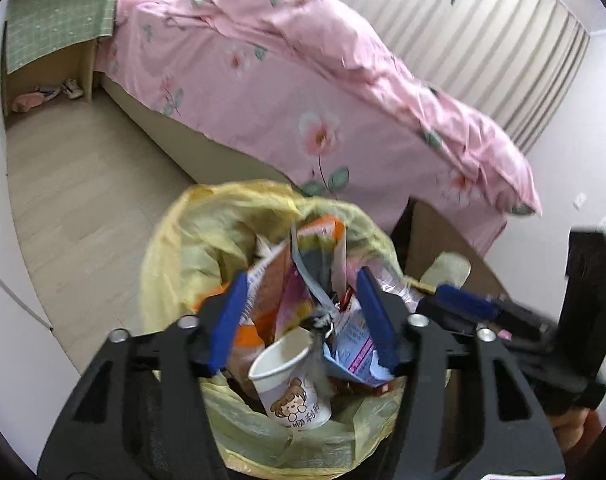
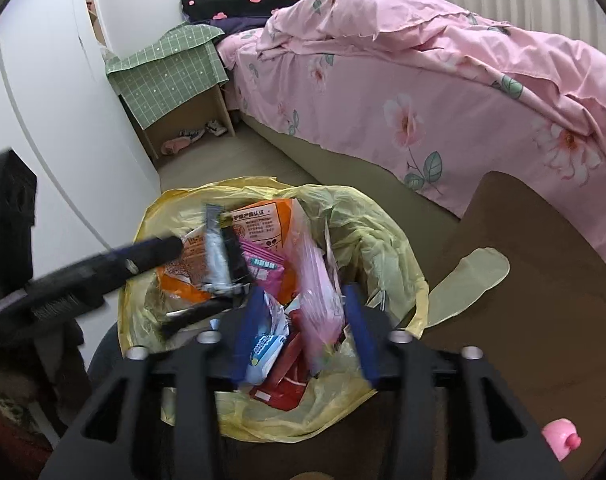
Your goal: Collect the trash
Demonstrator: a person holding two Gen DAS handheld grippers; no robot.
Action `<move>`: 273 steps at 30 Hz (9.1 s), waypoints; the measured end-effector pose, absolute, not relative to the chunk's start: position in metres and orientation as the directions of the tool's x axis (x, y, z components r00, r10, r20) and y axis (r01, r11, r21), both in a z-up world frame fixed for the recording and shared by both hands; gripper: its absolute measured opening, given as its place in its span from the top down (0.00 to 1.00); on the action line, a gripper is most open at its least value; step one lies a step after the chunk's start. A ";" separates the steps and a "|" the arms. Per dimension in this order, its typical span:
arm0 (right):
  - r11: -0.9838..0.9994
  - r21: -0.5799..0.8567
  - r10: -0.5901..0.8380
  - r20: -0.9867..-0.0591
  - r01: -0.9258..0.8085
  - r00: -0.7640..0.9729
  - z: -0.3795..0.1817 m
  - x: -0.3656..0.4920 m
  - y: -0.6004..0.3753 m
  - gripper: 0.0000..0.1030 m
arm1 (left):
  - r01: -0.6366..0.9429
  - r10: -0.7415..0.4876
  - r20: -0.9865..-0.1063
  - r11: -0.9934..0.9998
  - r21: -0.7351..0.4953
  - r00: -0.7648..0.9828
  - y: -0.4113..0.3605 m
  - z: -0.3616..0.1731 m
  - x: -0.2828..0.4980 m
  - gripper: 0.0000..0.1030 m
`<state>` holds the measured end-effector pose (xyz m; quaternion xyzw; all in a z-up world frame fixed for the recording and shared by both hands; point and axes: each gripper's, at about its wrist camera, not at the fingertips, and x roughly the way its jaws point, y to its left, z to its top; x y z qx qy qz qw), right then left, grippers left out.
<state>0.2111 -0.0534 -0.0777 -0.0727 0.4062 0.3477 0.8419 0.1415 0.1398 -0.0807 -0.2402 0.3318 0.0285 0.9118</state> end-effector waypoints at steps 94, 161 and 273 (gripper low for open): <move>0.981 0.195 0.128 -0.685 0.012 0.718 -0.092 0.085 -0.338 0.94 | 0.541 -0.529 -0.695 0.807 -0.236 0.486 -0.144 -0.085 0.080 0.42; 0.997 0.079 0.037 -0.551 0.008 0.834 -0.043 -0.087 -0.368 0.81 | 0.605 -0.551 -0.655 0.777 -0.176 0.517 -0.174 -0.038 0.051 0.73; 0.945 0.088 0.314 -0.511 -0.315 0.800 -0.001 -0.073 -0.217 0.49 | -0.136 0.119 -0.508 0.991 0.002 0.853 0.002 0.014 -0.068 0.16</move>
